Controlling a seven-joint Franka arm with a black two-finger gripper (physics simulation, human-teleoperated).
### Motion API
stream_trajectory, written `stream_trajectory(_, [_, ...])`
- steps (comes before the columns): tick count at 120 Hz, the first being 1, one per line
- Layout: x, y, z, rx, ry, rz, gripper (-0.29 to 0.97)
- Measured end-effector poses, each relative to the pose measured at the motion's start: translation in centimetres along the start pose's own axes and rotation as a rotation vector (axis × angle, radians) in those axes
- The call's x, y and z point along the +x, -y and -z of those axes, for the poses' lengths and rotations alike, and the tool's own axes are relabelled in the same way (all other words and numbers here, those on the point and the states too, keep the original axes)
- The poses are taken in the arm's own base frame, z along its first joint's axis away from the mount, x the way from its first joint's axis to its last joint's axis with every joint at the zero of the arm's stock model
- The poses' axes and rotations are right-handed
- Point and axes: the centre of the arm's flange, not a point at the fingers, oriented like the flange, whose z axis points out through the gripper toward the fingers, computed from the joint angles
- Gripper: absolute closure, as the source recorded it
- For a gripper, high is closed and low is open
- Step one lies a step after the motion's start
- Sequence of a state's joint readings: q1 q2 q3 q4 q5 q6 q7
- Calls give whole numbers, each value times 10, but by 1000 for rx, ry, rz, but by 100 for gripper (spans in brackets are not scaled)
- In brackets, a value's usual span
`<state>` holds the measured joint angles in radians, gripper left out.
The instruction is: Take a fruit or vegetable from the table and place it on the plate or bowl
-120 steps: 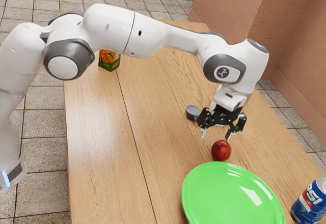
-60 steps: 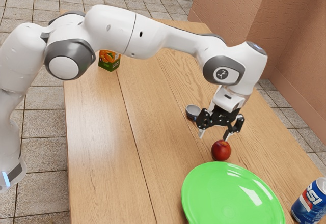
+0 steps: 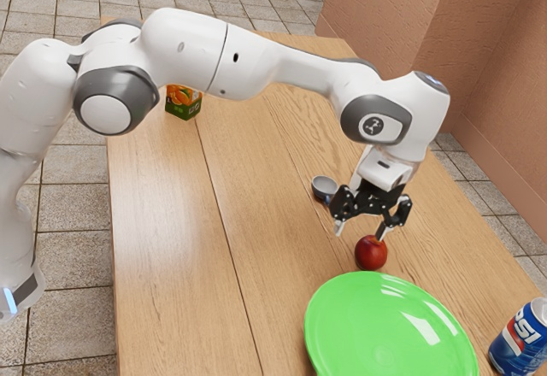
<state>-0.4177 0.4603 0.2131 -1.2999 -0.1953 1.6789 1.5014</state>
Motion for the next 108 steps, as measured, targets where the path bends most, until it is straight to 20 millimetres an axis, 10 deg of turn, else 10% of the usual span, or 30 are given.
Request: stream_trajectory(108, [-9,31,-39,75,17,40,0])
